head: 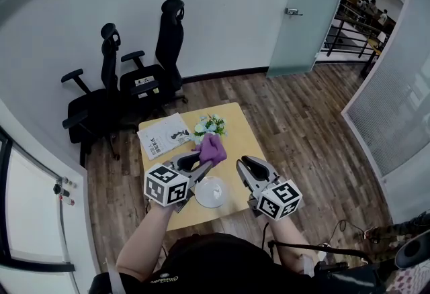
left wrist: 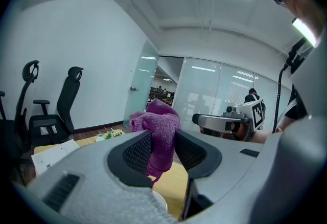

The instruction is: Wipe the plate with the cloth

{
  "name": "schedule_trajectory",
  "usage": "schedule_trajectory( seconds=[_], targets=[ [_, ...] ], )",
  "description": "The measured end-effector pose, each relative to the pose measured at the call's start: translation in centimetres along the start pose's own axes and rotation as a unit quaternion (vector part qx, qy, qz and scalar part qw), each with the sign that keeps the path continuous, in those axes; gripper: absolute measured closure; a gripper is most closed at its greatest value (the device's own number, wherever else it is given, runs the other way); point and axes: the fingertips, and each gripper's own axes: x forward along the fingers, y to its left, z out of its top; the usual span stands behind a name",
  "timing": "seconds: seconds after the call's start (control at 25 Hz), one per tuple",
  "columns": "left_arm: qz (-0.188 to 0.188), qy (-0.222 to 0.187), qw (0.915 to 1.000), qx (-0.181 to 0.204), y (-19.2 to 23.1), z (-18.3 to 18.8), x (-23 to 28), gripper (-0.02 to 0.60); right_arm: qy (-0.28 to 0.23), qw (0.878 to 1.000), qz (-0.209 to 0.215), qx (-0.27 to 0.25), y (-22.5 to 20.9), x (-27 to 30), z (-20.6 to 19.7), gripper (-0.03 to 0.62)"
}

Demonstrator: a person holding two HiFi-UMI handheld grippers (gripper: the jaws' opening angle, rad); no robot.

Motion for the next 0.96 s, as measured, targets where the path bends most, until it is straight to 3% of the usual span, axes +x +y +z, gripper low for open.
schedule_trajectory(
  seconds=[0.96],
  targets=[
    [-0.009,0.005,0.9998,-0.016,0.3,-1.0,0.0,0.445,0.02,1.0,0.001,-0.002,0.4,0.1,-1.4,0.522]
  ],
)
